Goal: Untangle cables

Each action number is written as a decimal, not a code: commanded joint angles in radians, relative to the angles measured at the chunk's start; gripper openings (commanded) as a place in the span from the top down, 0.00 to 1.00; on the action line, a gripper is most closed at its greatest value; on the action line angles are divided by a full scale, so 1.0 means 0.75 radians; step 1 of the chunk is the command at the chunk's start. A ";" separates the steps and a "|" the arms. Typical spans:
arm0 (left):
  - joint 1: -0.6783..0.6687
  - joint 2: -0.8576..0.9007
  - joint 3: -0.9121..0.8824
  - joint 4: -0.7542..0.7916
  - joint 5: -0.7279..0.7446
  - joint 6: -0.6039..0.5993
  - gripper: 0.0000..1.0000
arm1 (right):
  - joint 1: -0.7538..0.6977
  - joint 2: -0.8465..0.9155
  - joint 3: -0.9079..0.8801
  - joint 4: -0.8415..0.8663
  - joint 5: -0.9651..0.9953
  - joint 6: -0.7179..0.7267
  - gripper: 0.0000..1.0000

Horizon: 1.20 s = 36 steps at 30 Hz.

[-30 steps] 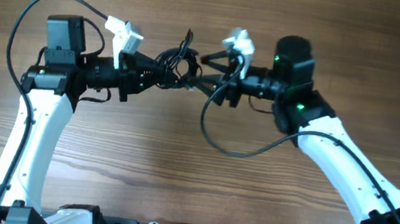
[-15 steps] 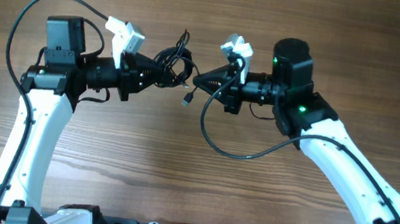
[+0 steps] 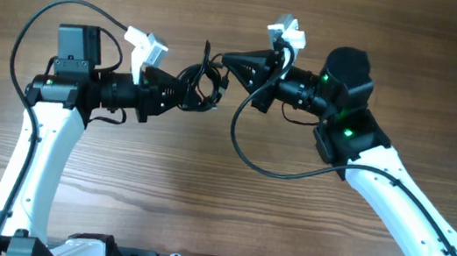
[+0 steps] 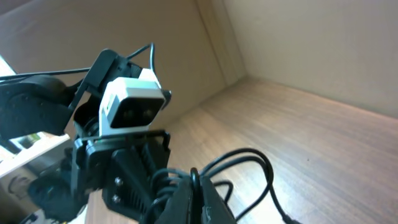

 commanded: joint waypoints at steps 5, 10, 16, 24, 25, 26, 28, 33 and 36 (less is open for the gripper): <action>-0.051 -0.004 0.006 0.019 0.064 -0.310 0.96 | 0.104 0.021 0.020 0.007 0.336 -0.004 0.95; -0.051 -0.004 0.006 0.188 0.064 -0.746 0.96 | 0.140 0.056 0.020 -0.036 0.401 -0.034 0.95; -0.047 -0.004 0.006 0.299 -0.038 -1.000 0.96 | 0.156 0.066 0.020 -0.205 0.316 -0.034 0.95; -0.096 -0.004 0.006 0.304 0.039 -0.700 0.96 | 0.155 0.070 0.020 -0.350 0.066 -0.236 0.95; -0.127 -0.004 0.006 0.303 0.112 -0.596 0.96 | 0.155 0.071 0.020 -0.357 0.065 -0.237 0.96; -0.172 -0.004 0.006 0.304 0.137 -0.526 0.96 | 0.155 0.071 0.020 -0.374 0.066 -0.240 0.89; -0.207 -0.004 0.006 0.304 0.129 -0.466 0.92 | 0.155 0.071 0.020 -0.430 0.066 -0.242 0.68; -0.144 -0.004 0.006 0.287 0.002 -0.468 0.93 | 0.061 -0.047 0.020 -0.593 0.053 -0.199 0.35; -0.123 -0.004 0.006 0.288 0.001 -0.467 0.93 | -0.008 -0.196 0.020 -0.627 0.054 -0.209 0.34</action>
